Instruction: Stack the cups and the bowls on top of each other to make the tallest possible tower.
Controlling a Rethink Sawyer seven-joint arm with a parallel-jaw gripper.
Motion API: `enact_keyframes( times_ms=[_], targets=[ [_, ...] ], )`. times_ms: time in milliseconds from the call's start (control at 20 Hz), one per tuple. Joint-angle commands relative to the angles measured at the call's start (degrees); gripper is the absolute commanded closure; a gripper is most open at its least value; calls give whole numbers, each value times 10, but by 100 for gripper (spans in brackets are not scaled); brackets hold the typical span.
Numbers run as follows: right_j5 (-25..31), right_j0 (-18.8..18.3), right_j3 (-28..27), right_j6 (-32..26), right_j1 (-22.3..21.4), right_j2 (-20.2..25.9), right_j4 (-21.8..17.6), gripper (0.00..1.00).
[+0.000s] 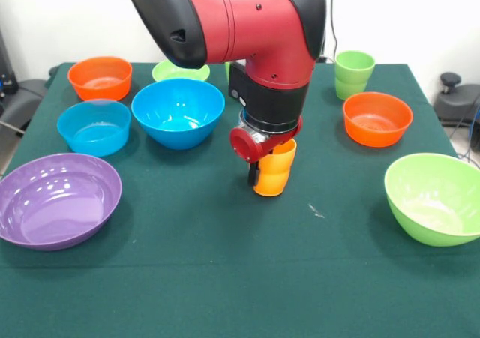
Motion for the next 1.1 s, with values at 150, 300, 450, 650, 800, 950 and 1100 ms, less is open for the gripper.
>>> enact_keyframes(
  times_ms=[150,300,450,650,800,950,1100],
  targets=[
    [45,0,-44,-189,20,4,-32,100],
    [51,3,-56,-196,28,4,-34,100],
    [57,9,-69,-202,36,6,-34,100],
    [60,9,-76,-212,43,8,-35,100],
    [70,12,-91,-221,53,13,-34,100],
    [74,4,-90,-233,53,17,-32,100],
    [77,2,-89,-238,52,20,-32,100]
  ],
)
